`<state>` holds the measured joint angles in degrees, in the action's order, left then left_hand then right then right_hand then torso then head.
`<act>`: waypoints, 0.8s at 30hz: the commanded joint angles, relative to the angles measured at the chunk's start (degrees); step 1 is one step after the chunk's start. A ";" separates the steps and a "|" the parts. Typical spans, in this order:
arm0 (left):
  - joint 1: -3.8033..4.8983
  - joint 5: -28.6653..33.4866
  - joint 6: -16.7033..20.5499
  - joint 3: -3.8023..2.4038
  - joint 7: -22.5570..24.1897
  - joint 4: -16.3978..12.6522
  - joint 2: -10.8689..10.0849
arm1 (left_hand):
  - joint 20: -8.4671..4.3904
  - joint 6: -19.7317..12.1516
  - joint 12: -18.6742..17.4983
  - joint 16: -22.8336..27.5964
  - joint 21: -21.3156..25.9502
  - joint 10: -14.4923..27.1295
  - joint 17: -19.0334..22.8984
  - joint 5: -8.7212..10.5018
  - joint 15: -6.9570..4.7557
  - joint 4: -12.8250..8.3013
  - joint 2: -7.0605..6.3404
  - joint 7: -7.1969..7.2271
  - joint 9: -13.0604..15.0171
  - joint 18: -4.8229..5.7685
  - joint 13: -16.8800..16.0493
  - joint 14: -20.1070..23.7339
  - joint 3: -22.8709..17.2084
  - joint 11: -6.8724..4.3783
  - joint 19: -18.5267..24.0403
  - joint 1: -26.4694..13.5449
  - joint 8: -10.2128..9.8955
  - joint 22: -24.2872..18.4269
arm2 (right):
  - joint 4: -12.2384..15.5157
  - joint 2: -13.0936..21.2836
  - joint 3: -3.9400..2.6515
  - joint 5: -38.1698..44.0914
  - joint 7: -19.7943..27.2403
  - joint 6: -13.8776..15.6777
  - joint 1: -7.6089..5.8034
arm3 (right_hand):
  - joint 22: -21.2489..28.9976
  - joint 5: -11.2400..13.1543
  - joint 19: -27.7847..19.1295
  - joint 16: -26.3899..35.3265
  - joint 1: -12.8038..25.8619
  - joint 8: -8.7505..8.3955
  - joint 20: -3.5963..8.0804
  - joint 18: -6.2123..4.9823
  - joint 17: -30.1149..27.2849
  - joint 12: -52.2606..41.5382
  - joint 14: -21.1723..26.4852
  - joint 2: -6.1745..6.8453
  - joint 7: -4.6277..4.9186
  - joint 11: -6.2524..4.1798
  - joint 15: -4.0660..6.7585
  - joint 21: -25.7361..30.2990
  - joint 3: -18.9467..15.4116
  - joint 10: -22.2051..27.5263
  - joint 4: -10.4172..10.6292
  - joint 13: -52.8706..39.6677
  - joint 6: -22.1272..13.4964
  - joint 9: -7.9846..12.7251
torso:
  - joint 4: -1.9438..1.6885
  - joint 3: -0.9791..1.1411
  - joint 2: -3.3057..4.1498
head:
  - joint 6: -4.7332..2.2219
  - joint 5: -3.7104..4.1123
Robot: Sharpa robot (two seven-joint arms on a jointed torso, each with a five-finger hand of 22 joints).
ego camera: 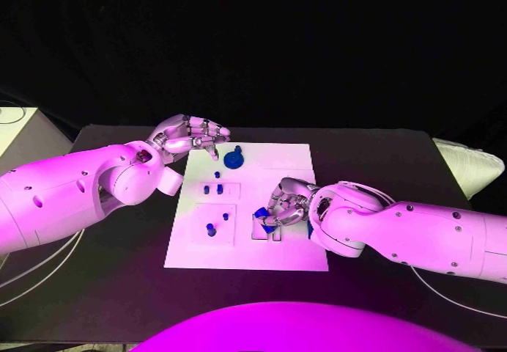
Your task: Assemble the parts on the task board
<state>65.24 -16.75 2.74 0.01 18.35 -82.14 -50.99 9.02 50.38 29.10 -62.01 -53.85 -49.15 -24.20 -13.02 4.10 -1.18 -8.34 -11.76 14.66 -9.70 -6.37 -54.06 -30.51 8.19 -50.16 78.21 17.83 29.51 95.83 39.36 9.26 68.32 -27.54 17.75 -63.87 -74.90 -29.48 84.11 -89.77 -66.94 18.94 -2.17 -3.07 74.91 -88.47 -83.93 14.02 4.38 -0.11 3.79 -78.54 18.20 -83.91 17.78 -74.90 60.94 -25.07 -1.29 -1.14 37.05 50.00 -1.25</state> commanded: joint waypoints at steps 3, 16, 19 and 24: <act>0.01 0.09 -1.05 -0.04 0.03 -0.15 0.06 | 0.06 -0.36 0.31 0.10 0.23 0.41 0.06 -0.20 -0.13 -0.16 0.27 0.09 -0.08 -0.90 0.09 0.47 0.14 0.13 -0.22 0.21 0.38 -0.08 | -0.02 -0.28 0.29 0.69 -0.20 -4.45 0.40 | -12.05 3.14 4.08 -0.23 1.86 0.26 0.39 1.12 15.09 -0.71 -6.07 -0.98 -0.51 -0.37 0.35 -0.71 1.54 -5.67 -1.27 -14.49 0.65 -0.22 | 0.01 0.02 0.02 | 0.00 0.00; 0.01 -0.12 -1.31 -0.03 -0.21 -0.15 -0.03 | 0.07 -0.44 0.32 0.10 0.23 0.45 0.07 -0.20 -0.11 -0.14 0.25 0.07 -0.11 -0.90 0.12 0.48 0.15 0.15 -0.22 0.18 0.37 -0.09 | 0.48 -0.27 0.29 -0.70 0.06 -5.69 0.40 | -12.56 6.77 4.37 -0.23 6.31 0.98 0.47 1.37 15.09 -1.53 -6.07 -2.98 -0.92 -0.68 0.55 -2.10 1.53 -6.09 -1.14 -15.10 1.71 -0.52 | -0.02 0.00 0.03 | 0.00 -0.11; 0.01 -0.15 -1.32 -0.03 -0.23 -0.13 -0.04 | 0.07 -0.44 0.32 0.10 0.23 0.45 0.07 -0.20 -0.11 -0.14 0.25 0.07 -0.11 -0.90 0.12 0.48 0.15 0.15 -0.22 0.18 0.37 -0.09 | 0.53 -0.26 0.29 -0.75 0.10 -5.61 0.40 | -12.62 6.76 4.40 -0.23 6.62 1.05 0.49 1.41 15.09 -1.53 -6.07 -3.18 -0.97 -0.72 0.58 -2.29 1.63 -6.09 -1.14 -15.10 1.81 -0.55 | 0.02 0.00 0.03 | 0.00 -0.18; 0.01 -0.18 -1.35 -0.03 -0.24 -0.11 -0.05 | 0.07 -0.44 0.32 0.10 0.23 0.45 0.07 -0.20 -0.11 -0.14 0.25 0.07 -0.11 -0.90 0.12 0.48 0.15 0.15 -0.22 0.18 0.37 -0.09 | 0.57 -0.26 0.29 -0.77 0.09 -5.52 0.40 | -12.71 6.67 4.46 -0.23 6.79 1.17 0.52 1.46 15.09 -1.53 -6.07 -3.49 -1.08 -0.80 0.63 -2.60 1.91 -6.09 -1.23 -15.10 1.98 -0.59 | 0.04 0.01 0.06 | 0.00 -0.22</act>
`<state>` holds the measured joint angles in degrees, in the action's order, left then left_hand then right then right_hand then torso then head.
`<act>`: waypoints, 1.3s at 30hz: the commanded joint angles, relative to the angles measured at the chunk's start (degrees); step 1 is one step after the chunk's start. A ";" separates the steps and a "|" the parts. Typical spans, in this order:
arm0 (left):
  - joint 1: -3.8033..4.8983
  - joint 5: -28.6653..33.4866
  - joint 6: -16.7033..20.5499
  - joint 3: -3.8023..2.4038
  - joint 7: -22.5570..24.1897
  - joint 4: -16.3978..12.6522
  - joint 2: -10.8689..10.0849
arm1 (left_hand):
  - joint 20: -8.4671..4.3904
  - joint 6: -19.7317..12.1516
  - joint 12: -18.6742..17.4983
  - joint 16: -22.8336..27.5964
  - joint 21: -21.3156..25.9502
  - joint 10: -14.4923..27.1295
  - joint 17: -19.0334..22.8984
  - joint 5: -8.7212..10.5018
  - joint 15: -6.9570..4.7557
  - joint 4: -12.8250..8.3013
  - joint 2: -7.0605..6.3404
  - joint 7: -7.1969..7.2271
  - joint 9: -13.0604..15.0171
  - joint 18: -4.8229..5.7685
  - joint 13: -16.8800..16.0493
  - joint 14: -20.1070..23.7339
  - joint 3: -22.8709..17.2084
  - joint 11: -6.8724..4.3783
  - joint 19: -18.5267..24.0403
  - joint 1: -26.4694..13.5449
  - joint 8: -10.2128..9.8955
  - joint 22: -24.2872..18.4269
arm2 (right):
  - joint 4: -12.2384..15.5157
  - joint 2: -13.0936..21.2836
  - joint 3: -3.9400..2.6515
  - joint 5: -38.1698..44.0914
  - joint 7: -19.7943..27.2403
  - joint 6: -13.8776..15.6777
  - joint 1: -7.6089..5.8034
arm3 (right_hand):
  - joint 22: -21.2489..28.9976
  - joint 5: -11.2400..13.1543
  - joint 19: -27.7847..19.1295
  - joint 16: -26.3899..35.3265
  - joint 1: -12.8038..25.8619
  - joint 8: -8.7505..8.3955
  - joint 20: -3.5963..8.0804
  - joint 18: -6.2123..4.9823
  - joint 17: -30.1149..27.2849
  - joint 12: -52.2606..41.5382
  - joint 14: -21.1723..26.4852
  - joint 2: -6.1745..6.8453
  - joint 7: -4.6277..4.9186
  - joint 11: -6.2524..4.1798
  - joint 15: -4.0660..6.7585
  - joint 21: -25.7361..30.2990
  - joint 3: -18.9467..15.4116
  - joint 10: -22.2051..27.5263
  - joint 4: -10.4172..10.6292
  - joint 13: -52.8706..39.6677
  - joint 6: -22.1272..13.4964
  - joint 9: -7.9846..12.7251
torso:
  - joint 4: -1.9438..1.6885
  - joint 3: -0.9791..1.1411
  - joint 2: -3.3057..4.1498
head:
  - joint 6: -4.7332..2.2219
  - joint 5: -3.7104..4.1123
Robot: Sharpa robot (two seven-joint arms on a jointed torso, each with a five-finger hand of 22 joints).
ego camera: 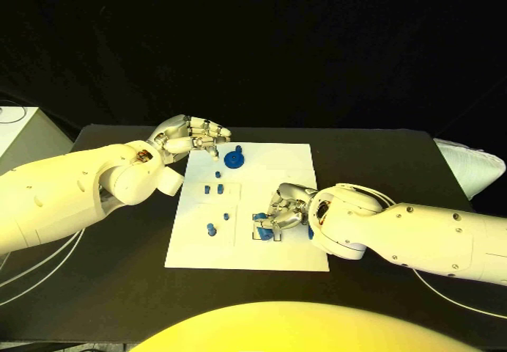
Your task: Assemble the parts on the task board
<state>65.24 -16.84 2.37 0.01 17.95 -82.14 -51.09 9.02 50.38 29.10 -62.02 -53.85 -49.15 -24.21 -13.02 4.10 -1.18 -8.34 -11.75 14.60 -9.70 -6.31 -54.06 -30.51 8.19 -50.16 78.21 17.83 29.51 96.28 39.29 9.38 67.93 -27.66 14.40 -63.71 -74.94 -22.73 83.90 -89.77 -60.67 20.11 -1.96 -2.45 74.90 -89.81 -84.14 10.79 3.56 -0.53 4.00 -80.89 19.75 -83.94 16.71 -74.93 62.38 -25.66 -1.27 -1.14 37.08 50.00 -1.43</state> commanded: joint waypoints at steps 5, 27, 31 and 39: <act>0.01 -0.14 -0.96 -0.03 0.16 -0.08 0.07 | 0.07 -0.44 0.32 0.10 0.23 0.45 0.08 -0.20 -0.11 -0.14 0.25 0.07 -0.05 -0.90 0.05 0.48 0.15 0.14 -0.22 0.18 0.37 -0.09 | 0.12 -0.21 0.17 -0.30 0.15 -2.08 0.25 | -12.71 -0.11 4.69 -0.23 0.54 0.02 0.32 0.86 15.10 -0.19 -5.86 -0.32 -0.28 -0.40 0.43 -0.35 0.42 -6.06 -0.18 -15.07 0.56 -0.01 | 0.03 0.00 0.03 | 0.00 0.05; 0.01 -0.24 -0.97 -0.02 0.17 0.17 0.28 | 0.09 -0.47 0.34 0.10 0.26 0.53 0.11 -0.19 -0.09 -0.06 0.30 0.06 -0.07 -0.89 0.12 0.51 0.16 0.17 -0.20 0.12 0.44 -0.12 | -0.45 -0.57 0.17 1.47 0.54 0.13 0.49 | -12.77 4.28 4.65 -0.23 9.09 0.63 0.51 0.81 15.10 -0.19 -5.86 -0.80 -0.46 -0.55 0.65 0.01 -3.25 -6.06 0.02 -15.07 0.47 -0.36 | 0.00 0.04 -0.01 | 0.00 0.01; 0.00 -0.27 -0.98 -0.01 0.16 0.20 0.28 | 0.09 -0.47 0.34 0.10 0.26 0.53 0.11 -0.19 -0.09 -0.06 0.30 0.06 -0.07 -0.89 0.12 0.51 0.16 0.17 -0.20 0.12 0.44 -0.12 | 0.17 0.11 0.17 1.65 0.65 0.16 0.52 | -12.80 5.29 4.65 -0.23 11.19 0.84 0.55 0.81 15.10 -0.19 -5.86 -1.13 -0.48 -0.58 0.63 0.02 -5.21 -6.06 0.08 -15.07 0.38 -0.51 | -0.03 0.05 -0.06 | 0.00 -0.05; 0.00 -0.40 -0.90 0.01 0.17 0.21 0.14 | 0.09 -0.47 0.34 0.10 0.26 0.53 0.11 -0.19 -0.09 -0.06 0.30 0.06 -0.07 -0.89 0.12 0.51 0.16 0.17 -0.20 0.12 0.44 -0.12 | 2.11 2.74 0.17 2.06 0.89 0.53 0.55 | -12.80 5.46 4.66 -0.23 11.32 0.86 0.55 0.81 15.10 -0.19 -5.86 -1.17 -0.48 -0.59 0.64 0.01 -5.40 -6.06 0.08 -15.07 0.38 -0.53 | 0.11 0.07 -0.04 | 0.00 -0.44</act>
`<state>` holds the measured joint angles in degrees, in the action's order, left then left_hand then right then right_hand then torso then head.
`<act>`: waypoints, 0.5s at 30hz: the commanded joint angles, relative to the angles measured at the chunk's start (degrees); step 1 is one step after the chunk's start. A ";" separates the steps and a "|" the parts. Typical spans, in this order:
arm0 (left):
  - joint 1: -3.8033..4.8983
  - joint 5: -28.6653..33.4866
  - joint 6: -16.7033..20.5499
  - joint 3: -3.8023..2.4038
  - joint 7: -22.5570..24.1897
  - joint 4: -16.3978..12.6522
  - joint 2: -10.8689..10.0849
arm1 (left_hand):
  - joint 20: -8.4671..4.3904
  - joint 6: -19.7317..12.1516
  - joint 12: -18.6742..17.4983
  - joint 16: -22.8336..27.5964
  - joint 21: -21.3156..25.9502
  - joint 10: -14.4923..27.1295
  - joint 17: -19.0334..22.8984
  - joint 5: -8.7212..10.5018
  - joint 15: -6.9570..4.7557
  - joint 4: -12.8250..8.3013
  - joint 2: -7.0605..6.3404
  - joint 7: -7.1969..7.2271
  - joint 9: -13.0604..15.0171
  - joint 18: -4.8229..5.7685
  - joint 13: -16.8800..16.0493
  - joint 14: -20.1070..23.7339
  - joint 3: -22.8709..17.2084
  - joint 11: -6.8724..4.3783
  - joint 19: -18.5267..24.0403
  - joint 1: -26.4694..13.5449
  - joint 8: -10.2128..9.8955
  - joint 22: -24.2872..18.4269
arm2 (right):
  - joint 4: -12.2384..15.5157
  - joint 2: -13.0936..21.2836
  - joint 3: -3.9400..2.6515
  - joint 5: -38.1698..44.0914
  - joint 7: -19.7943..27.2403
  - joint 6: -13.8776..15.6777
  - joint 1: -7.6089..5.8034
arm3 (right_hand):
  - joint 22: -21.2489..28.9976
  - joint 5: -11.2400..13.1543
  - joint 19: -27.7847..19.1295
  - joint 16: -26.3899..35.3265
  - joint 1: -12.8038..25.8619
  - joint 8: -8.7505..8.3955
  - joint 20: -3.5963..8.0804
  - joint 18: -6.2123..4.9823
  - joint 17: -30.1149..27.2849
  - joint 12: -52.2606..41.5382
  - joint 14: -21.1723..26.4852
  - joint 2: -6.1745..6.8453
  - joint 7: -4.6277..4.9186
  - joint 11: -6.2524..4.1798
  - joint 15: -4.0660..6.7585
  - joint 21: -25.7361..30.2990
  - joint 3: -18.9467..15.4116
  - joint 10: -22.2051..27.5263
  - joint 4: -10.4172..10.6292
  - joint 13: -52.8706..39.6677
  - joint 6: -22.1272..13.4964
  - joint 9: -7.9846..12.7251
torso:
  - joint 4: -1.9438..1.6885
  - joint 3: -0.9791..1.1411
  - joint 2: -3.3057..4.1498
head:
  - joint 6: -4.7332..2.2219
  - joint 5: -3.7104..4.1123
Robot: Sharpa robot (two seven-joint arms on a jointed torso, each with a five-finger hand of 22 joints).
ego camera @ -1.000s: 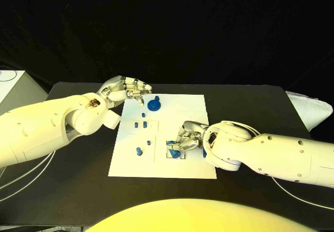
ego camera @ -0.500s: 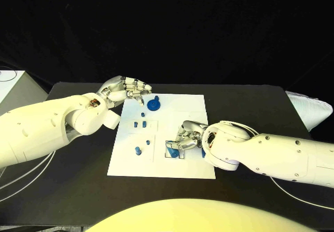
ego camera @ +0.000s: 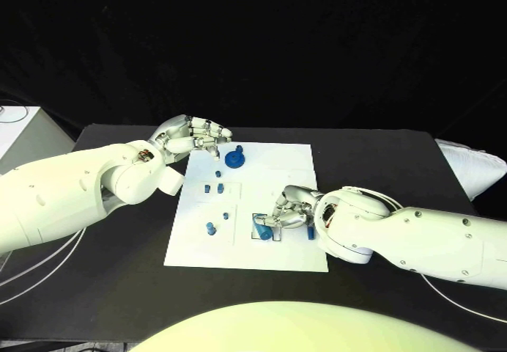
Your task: Assemble the parts on the task board
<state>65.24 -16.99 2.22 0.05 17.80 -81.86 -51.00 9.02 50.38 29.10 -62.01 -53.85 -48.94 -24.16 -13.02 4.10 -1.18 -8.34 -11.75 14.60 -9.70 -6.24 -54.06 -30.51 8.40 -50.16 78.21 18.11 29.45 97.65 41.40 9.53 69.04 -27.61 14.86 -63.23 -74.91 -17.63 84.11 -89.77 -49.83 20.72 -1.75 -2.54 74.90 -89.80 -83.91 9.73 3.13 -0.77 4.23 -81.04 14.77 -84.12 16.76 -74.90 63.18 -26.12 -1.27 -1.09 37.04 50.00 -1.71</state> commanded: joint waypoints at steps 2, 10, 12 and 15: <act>0.00 -0.26 -0.72 -0.02 0.32 -0.03 0.03 | 0.09 -0.47 0.34 0.10 0.26 0.31 0.05 -0.19 -0.08 -0.06 0.30 0.06 -0.08 -0.89 0.05 0.51 0.16 -0.05 -0.20 0.12 0.16 -0.05 | 1.45 1.39 0.01 0.98 1.07 0.32 0.07 | -12.86 0.37 4.46 -0.23 0.48 0.25 0.35 0.91 15.10 -0.20 -6.09 -0.12 -0.06 -0.36 0.41 0.07 -0.43 -5.88 0.03 -15.10 -0.42 -0.07 | 0.13 0.03 0.00 | 0.00 -0.21; 0.00 -0.35 -0.62 0.01 0.31 0.08 -0.02 | 0.10 -0.53 0.38 0.09 0.28 0.36 0.08 -0.20 -0.08 -0.02 0.36 0.04 -0.10 -0.89 0.10 0.53 0.14 -0.04 -0.19 0.13 0.21 -0.07 | 4.32 4.14 -0.03 0.76 1.94 0.58 0.07 | -12.87 0.18 4.46 -0.23 0.42 0.28 0.35 0.92 15.10 -0.20 -6.09 -0.30 -0.07 -0.37 0.41 0.02 -0.48 -5.88 -0.02 -15.10 -0.40 -0.09 | 0.09 0.02 0.01 | 0.00 -0.18; 0.00 -0.37 -0.61 0.01 0.30 0.09 -0.02 | 0.10 -0.53 0.38 0.09 0.28 0.36 0.08 -0.20 -0.08 -0.02 0.36 0.04 -0.10 -0.89 0.10 0.53 0.14 -0.04 -0.19 0.13 0.21 -0.07 | 4.58 4.36 -0.03 0.48 2.13 0.32 0.07 | -12.87 0.16 4.47 -0.23 0.42 0.29 0.35 0.92 15.10 -0.20 -6.09 -0.32 -0.07 -0.37 0.42 0.01 -0.49 -5.88 -0.03 -15.10 -0.40 -0.09 | 0.11 0.02 -0.01 | 0.00 -0.29; 0.00 -0.41 -0.60 0.02 0.24 0.11 -0.01 | 0.10 -0.53 0.38 0.09 0.28 0.36 0.08 -0.20 -0.08 -0.02 0.36 0.04 -0.10 -0.89 0.10 0.53 0.14 -0.04 -0.19 0.13 0.21 -0.07 | 4.91 4.44 -0.03 -0.24 2.54 -0.21 0.07 | -12.89 -0.03 4.48 -0.23 0.34 0.31 0.35 0.93 15.10 -0.20 -6.09 -0.48 -0.08 -0.38 0.42 -0.04 -0.51 -5.88 -0.05 -15.10 -0.39 -0.10 | 0.04 0.02 0.00 | 0.00 -0.31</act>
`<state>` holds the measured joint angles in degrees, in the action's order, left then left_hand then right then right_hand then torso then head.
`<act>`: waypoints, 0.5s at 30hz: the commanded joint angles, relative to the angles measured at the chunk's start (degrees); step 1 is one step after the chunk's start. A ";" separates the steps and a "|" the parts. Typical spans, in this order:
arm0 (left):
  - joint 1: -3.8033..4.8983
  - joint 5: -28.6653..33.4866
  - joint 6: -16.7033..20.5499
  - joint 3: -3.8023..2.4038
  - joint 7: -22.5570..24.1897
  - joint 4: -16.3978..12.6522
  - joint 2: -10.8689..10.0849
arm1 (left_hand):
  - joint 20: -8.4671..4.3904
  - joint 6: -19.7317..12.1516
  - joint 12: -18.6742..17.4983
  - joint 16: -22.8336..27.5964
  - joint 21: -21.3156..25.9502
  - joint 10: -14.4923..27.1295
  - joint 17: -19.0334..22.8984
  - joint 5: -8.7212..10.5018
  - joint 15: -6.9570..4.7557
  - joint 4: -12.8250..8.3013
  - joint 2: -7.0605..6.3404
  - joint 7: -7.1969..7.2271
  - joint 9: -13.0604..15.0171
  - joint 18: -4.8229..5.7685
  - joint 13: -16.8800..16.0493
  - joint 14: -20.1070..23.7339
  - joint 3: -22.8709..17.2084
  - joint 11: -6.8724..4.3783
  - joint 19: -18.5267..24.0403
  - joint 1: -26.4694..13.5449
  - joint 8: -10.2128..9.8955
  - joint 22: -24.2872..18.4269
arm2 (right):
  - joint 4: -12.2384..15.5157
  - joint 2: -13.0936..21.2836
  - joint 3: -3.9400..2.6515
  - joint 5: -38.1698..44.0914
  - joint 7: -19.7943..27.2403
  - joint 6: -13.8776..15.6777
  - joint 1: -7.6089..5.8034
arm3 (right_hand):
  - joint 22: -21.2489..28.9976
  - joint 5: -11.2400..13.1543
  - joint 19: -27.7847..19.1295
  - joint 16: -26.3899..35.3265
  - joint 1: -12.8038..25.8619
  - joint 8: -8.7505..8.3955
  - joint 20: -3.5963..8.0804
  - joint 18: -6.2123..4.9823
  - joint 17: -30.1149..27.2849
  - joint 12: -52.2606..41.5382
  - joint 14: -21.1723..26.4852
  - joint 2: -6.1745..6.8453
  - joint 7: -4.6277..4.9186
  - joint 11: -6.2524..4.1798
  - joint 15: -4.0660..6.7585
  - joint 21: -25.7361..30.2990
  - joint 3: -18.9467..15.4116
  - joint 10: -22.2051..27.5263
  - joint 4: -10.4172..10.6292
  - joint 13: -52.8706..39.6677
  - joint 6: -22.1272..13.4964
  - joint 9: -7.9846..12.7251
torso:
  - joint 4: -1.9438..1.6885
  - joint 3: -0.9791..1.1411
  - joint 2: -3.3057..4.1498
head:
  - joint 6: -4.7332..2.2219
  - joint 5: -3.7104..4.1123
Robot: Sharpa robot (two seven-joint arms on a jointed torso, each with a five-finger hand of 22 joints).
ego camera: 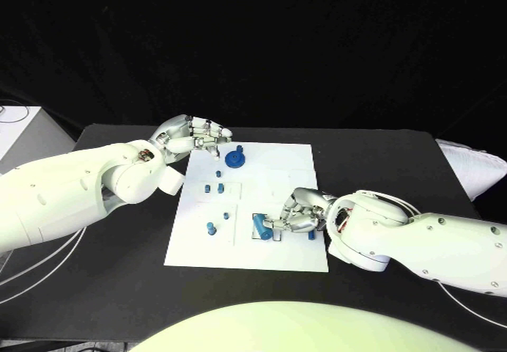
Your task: Assemble the parts on the task board
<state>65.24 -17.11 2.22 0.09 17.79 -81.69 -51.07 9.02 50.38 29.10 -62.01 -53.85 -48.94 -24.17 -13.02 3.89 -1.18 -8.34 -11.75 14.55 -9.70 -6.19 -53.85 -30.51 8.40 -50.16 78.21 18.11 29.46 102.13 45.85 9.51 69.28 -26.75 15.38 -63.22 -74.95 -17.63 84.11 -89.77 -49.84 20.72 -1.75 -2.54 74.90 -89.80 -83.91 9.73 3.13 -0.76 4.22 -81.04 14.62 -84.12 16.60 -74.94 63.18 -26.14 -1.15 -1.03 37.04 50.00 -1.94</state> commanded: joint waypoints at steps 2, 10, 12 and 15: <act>0.00 -0.32 -0.62 -0.01 0.21 -0.04 0.07 | 0.10 -0.53 0.39 0.09 0.28 0.36 0.09 -0.20 0.14 0.01 0.39 0.04 -0.05 -0.89 0.06 0.32 0.13 -0.03 -0.19 0.10 0.22 -0.09 | 0.55 -0.20 0.00 -0.92 1.96 -1.02 0.07 | -12.84 -0.11 4.47 -0.23 0.31 0.32 0.36 0.93 15.10 -0.20 -6.09 -0.58 -0.09 -0.39 0.43 -0.02 -0.35 -5.88 0.11 -15.06 -0.39 -0.09 | -0.09 -0.01 0.02 | 0.00 0.01; 0.00 -0.37 -0.67 0.04 0.17 0.01 0.18 | 0.10 -0.53 0.40 0.09 0.29 0.37 0.09 -0.22 0.14 0.06 0.48 0.04 -0.06 -0.89 0.07 0.32 0.10 -0.03 -0.19 0.10 0.24 -0.09 | 0.13 -2.11 0.00 -1.19 2.92 -1.41 0.41 | -12.79 -0.53 4.44 -0.23 -0.03 0.35 0.38 0.89 15.10 -0.20 -6.09 -1.10 -0.10 -0.40 0.44 0.23 -0.29 -5.88 0.05 -15.06 -0.45 -0.11 | -0.13 -0.09 0.00 | 0.00 0.39; 0.00 -0.39 -0.66 0.04 0.17 0.01 0.19 | 0.10 -0.53 0.40 0.09 0.29 0.37 0.09 -0.22 0.14 0.06 0.48 0.04 -0.06 -0.89 0.07 0.32 0.10 -0.03 -0.19 0.10 0.24 -0.09 | -0.20 -2.66 0.00 -0.89 3.22 -1.41 0.55 | -12.77 -0.64 4.43 -0.23 -0.29 0.36 0.38 0.87 15.10 -0.20 -6.09 -1.26 -0.10 -0.40 0.45 0.31 -0.25 -5.88 -0.01 -15.06 -0.48 -0.12 | -0.16 -0.09 0.01 | 0.00 0.46; -0.01 -0.42 -0.65 0.05 0.16 0.01 0.20 | 0.10 -0.53 0.40 0.09 0.29 0.37 0.09 -0.22 0.14 0.06 0.48 0.04 -0.06 -0.89 0.07 0.32 0.10 -0.03 -0.19 0.10 0.24 -0.09 | -0.62 -3.28 0.00 -0.64 3.50 -1.39 0.70 | -12.76 -0.71 4.42 -0.23 -0.61 0.36 0.38 0.87 15.10 -0.20 -6.09 -1.37 -0.09 -0.40 0.45 0.34 -0.21 -5.88 -0.07 -15.06 -0.53 -0.12 | -0.22 -0.12 0.00 | 0.00 0.51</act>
<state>65.24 -17.36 2.22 0.16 17.70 -81.60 -50.99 9.02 50.38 29.29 -62.01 -53.85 -48.95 -24.17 -13.02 3.89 -1.18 -8.34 -11.75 14.55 -9.70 -6.19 -53.85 -30.51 8.40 -50.16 78.21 18.11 29.46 101.59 42.67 9.50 68.29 -24.83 14.96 -62.60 -74.94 -18.10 84.11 -89.77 -50.26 20.72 -1.76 -2.55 74.95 -89.80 -83.91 8.84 2.92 -0.75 4.22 -81.00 14.62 -84.12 16.60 -74.93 62.97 -26.18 -1.30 -1.11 37.05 50.00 -1.49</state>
